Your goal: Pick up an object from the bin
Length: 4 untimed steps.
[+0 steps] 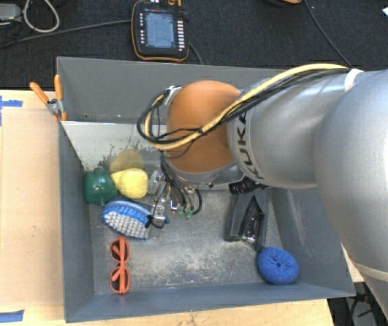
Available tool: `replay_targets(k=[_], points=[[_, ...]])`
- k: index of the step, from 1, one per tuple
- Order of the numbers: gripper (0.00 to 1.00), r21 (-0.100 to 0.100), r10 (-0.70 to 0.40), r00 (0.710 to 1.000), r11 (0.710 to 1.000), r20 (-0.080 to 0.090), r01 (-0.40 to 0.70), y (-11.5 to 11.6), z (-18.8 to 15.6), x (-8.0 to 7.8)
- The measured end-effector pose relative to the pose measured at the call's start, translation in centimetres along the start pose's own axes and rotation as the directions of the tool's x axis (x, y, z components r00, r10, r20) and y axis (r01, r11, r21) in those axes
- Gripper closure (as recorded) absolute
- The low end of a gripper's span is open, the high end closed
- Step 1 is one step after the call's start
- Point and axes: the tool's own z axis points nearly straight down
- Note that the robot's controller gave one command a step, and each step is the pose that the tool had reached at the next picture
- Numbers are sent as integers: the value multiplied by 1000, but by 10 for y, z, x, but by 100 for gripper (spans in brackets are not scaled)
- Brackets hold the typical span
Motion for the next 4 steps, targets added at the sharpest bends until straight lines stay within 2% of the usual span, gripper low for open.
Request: replay_targets(k=[1,2,3,4], points=[[0,4,40,999,999,-9,-40,12,43,-6],[0,-2,16,1000,1000,6,-16,14,88,-2],[100,-6,13,1000,1000,3,-13,5,83,-5],[100,-7,14,1000,1000,3,-14,5,83,-5]])
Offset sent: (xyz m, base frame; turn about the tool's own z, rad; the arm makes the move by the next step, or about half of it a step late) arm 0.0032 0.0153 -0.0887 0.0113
